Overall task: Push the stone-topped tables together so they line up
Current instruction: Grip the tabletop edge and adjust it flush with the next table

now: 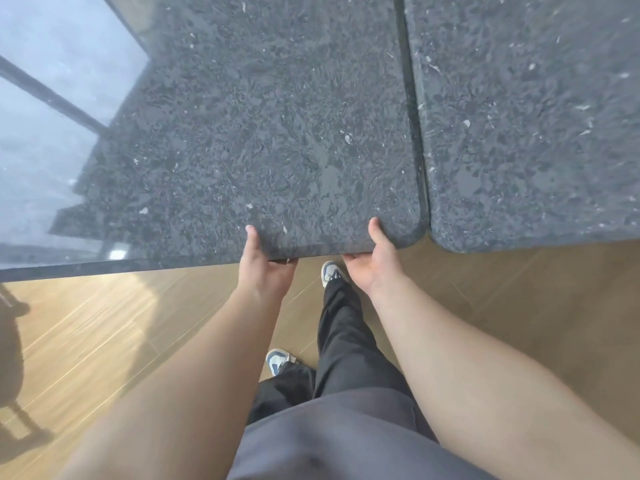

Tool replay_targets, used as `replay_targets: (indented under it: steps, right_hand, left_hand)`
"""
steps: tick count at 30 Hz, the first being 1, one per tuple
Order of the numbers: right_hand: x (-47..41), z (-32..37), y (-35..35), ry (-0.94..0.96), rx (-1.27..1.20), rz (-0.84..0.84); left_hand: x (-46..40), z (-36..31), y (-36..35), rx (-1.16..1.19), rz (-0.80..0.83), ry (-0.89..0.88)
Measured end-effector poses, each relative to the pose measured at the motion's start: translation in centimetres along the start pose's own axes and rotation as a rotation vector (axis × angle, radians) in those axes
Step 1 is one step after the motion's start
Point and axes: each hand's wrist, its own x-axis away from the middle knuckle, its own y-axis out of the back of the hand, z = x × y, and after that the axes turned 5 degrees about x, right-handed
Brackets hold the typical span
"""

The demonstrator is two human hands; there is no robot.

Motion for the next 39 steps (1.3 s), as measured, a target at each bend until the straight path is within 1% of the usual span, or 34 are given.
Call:
replay_targets:
  steps: [3, 7, 12, 25, 29, 33, 39]
  right_hand:
    - [0.0, 0.5, 0.1, -0.043, 0.003, 0.001]
    - [0.5, 0.8, -0.2, -0.071, 0.018, 0.007]
    - [1.4, 1.3, -0.4, -0.085, 0.041, 0.018]
    - [1.1, 1.8, 0.2, -0.130, 0.060, 0.072]
    - [1.2, 2.0, 0.3, -0.140, 0.064, 0.091]
    - [1.1, 2.1, 0.6, -0.142, 0.067, 0.088]
    - [1.6, 2.0, 1.2, -0.145, 0.080, 0.063]
  left_hand:
    - [-0.5, 0.2, -0.2, 0.023, 0.001, -0.084]
    - [-0.4, -0.2, 0.3, 0.001, 0.004, -0.076]
    - [-0.4, -0.6, 0.5, -0.055, -0.061, -0.035]
    - [-0.8, 0.1, 0.6, -0.115, -0.046, -0.119]
    - [-1.0, -0.1, 0.7, -0.138, -0.067, -0.137]
    - [-1.2, 0.1, 0.8, -0.182, -0.081, -0.163]
    - [-0.9, 0.3, 1.4, -0.176, -0.079, -0.144]
